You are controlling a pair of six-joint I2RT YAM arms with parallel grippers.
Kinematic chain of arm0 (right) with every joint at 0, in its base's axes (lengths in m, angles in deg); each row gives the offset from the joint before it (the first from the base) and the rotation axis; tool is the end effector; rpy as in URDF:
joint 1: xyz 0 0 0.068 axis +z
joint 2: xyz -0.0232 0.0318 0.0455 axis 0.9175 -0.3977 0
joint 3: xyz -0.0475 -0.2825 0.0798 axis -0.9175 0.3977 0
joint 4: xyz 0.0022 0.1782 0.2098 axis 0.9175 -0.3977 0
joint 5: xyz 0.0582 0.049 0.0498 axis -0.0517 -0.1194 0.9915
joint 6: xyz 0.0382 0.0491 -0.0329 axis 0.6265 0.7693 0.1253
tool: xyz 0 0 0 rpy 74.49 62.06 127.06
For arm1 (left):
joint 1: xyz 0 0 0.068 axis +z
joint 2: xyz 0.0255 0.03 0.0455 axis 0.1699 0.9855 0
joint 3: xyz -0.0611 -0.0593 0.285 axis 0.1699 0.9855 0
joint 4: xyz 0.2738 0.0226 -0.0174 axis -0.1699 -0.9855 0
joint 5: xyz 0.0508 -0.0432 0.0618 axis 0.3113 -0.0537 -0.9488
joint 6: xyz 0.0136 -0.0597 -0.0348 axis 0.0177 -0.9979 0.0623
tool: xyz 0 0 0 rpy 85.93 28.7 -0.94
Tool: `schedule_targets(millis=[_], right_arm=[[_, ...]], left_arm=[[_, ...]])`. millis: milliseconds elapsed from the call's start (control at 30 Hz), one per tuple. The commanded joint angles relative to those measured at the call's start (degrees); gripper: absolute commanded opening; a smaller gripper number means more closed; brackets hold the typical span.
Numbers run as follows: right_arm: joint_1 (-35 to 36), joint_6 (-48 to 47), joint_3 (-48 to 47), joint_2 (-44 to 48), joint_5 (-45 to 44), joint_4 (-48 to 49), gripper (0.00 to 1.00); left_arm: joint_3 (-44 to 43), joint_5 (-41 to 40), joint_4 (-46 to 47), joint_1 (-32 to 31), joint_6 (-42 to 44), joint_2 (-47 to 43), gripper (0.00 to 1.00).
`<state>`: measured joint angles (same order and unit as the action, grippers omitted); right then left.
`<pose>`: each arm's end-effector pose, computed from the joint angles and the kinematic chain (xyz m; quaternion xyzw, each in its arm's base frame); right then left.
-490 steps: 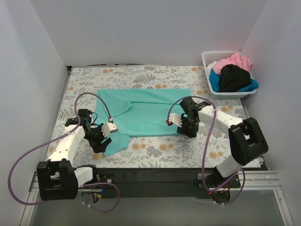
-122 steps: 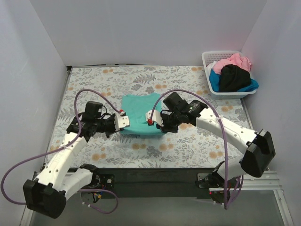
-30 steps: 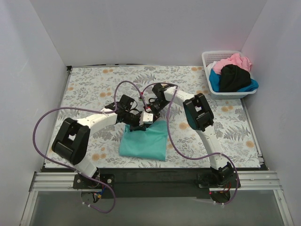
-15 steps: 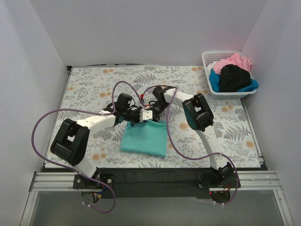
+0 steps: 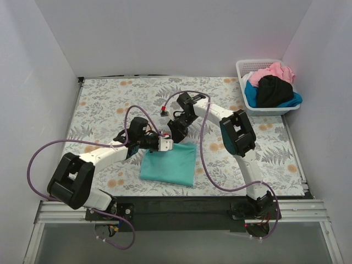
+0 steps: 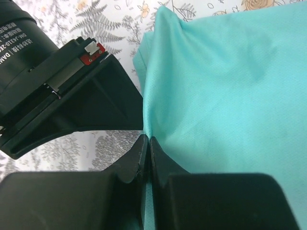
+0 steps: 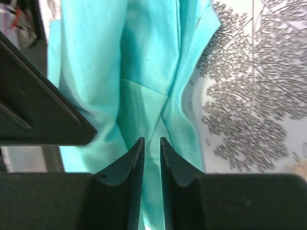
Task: Fold and stack the t-shirts
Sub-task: Fold the tshirt
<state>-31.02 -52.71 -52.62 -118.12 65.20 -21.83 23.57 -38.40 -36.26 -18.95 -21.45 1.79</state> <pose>0.3814 0.3265 0.1490 -0.5054 0.7507 0.4223 0.0514 0.2431 -0.1759 0.1895 0.4908 0.7214 -0.3379 0.3528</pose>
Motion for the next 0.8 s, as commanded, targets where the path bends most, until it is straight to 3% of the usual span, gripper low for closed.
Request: schedule_targets(millis=[0,333,467,767], right_arm=[[0.0,-4.6,-0.3,2.6,-5.4,-1.4,0.25],[0.7,-10.7,-2.4,-6.7,-4.5,-2.4,0.22],[1.3,-13.2,-0.7,-6.9,-3.8,-3.1,0.16],[1.5,-15.8,0.3,-6.7,-3.5,-5.1,0.13]], left_arm=[[0.8,1.4,2.5,-0.2,2.5,-2.4,0.0],[2.0,0.3,7.5,-0.3,3.3,-2.3,0.0],[1.3,-0.8,10.9,-0.3,1.2,-1.1,0.0],[0.2,-2.4,17.4,0.3,0.1,3.4,0.0]])
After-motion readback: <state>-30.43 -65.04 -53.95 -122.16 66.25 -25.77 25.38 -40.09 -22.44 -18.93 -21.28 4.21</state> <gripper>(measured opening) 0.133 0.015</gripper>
